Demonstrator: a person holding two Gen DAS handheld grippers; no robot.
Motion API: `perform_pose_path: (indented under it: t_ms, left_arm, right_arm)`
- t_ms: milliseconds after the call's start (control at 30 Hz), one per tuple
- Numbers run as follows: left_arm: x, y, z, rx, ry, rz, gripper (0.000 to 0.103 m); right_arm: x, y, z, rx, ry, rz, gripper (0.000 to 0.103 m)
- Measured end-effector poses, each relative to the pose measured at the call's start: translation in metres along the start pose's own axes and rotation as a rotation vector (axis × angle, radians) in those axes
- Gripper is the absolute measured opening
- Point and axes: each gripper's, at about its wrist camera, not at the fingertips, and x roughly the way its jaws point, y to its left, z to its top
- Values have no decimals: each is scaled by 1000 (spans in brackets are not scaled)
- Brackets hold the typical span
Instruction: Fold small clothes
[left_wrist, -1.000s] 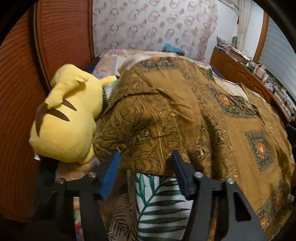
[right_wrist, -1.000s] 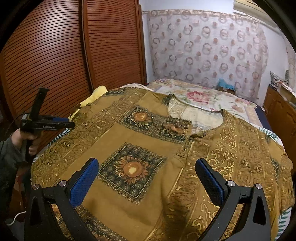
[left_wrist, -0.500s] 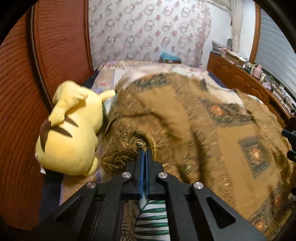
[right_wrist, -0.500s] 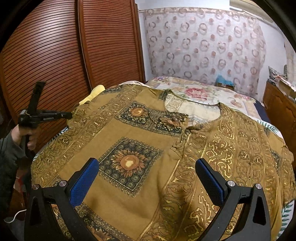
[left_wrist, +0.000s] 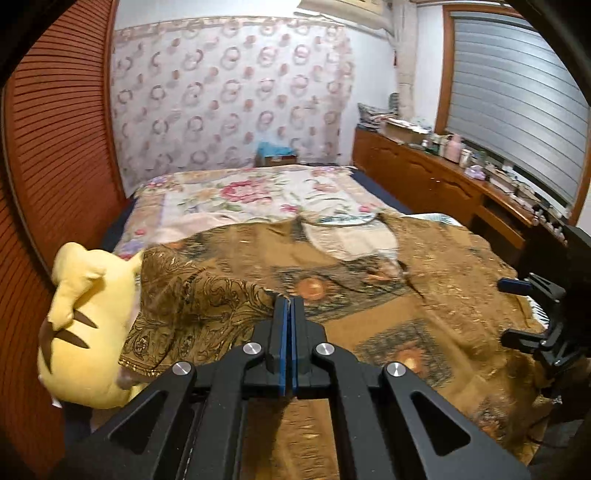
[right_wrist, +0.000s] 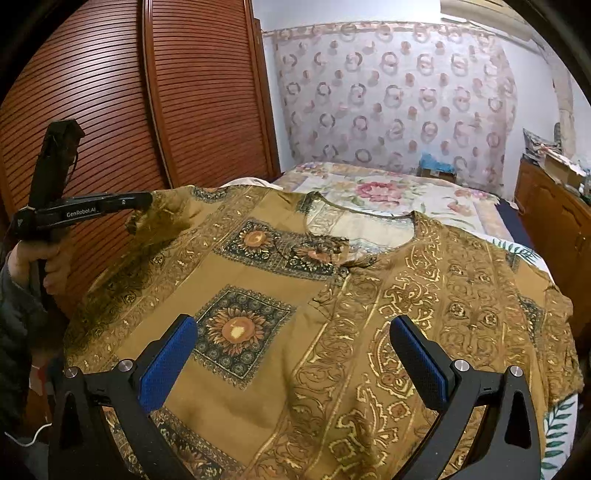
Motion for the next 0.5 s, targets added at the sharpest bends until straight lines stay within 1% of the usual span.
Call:
perform_pose_path:
  t_ms: [100,133,167,200,233,267,300,333,367,433,500]
  left_arm:
    - [-2,-7,-5,-13,-6,-21,2]
    - [-5,-7,-7,-21,-9,-22,4]
    - [-9,-7,-10,-26,-14,-17,16]
    - [-12,-7,-11,-27,-23,-15,24]
    - [-15,-6,-12,-27,-37,-8,39]
    - [-20,-4,-15,-32,-56,-1,49]
    - [-24,-2,-18,-40,-69,7,55]
    - [-27,2,-21,-50,-77,16,69]
    - [-32,9,-25,-67,-89,34,80]
    - [-35,16,-30,-83,-95,56,81]
    - [-39,26,-38,-97,-88,81,82]
  right_arm:
    - [0,1,-1,-12,9,7,103]
    - [1,2,-1,-17,13,9,103]
    - [1,4,0,-23,17,17,103]
    - [2,6,1,-28,20,25,103]
    - [4,6,4,-34,23,34,102]
    - [5,11,6,-49,22,43,102]
    - [7,11,10,-58,22,51,101]
    - [9,11,13,-67,23,64,100]
    - [14,15,17,-78,26,78,99]
    - [23,16,27,-97,32,99,93]
    - [34,24,40,-139,27,122,89]
